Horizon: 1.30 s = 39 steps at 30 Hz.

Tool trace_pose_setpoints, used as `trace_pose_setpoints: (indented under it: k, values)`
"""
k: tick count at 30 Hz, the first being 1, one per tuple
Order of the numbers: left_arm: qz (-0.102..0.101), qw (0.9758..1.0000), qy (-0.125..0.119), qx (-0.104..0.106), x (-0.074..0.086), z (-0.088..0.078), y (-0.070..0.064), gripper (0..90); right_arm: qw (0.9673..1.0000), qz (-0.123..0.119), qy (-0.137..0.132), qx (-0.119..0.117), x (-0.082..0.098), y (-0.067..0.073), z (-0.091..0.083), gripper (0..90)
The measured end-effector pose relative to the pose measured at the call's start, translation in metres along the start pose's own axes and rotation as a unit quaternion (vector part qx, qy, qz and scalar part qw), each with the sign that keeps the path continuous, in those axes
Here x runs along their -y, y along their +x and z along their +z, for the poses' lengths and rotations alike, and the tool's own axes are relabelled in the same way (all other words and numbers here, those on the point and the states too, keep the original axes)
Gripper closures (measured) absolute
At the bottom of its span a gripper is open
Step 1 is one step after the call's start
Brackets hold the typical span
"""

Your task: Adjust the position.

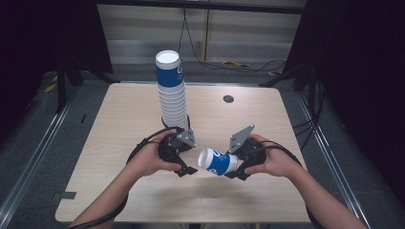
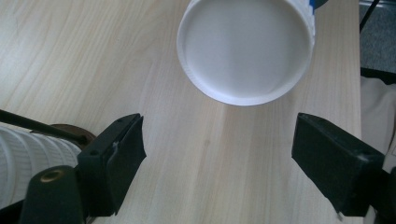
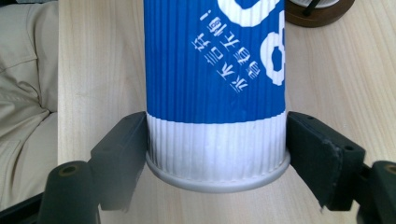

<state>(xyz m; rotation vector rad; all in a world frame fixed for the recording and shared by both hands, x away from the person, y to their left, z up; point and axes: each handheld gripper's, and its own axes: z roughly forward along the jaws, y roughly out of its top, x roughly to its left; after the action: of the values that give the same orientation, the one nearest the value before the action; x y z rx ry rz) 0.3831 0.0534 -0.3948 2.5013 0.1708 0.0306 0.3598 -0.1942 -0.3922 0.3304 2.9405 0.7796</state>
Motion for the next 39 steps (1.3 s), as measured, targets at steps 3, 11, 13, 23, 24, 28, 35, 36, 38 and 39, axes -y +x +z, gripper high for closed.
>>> trace_pose_setpoints:
  k: [3, 11, 13, 23, 24, 28, 35, 36, 38, 39]
  values:
    - [0.006, 1.0, 0.005, -0.002, -0.003, 0.001, -0.001, 17.1, 1.0, 0.002, 0.002, 0.001, 0.0, 0.0, 0.0, 22.5]
    - [0.017, 0.9996, 0.022, 0.002, -0.009, 0.005, -0.004, 17.3, 1.0, -0.002, 0.009, 0.0, 0.0, 0.0, 0.0, 22.5]
    - [0.02, 0.9995, 0.023, 0.001, -0.009, 0.006, -0.005, 17.3, 0.9999, 0.0, 0.012, 0.001, -0.001, 0.001, 0.001, 22.5]
    - [0.028, 0.9992, 0.026, 0.009, -0.014, 0.009, -0.007, 17.3, 0.9999, -0.009, 0.014, -0.002, -0.003, 0.0, 0.005, 22.5]
    - [0.029, 0.9992, 0.028, 0.01, -0.014, 0.01, -0.008, 17.3, 0.9999, -0.009, 0.014, -0.002, -0.003, 0.0, 0.005, 22.5]
    - [0.035, 0.9988, 0.03, 0.016, -0.017, 0.014, -0.01, 17.3, 0.9998, -0.01, 0.014, -0.004, -0.003, 0.001, 0.007, 22.5]
    - [0.038, 0.9987, 0.028, 0.018, -0.018, 0.019, -0.011, 17.3, 0.9997, -0.01, 0.019, -0.008, -0.006, 0.001, 0.01, 22.5]
    - [0.04, 0.9986, 0.03, 0.019, -0.019, 0.02, -0.012, 17.3, 0.9997, -0.014, 0.017, -0.007, -0.006, 0.001, 0.011, 22.5]
    - [0.041, 0.9985, 0.031, 0.019, -0.019, 0.021, -0.012, 17.5, 0.9997, -0.016, 0.017, -0.008, -0.007, 0.001, 0.012, 22.5]
    - [0.043, 0.9984, 0.031, 0.021, -0.019, 0.021, -0.013, 17.8, 0.9997, -0.016, 0.018, -0.009, -0.007, 0.002, 0.012, 22.5]
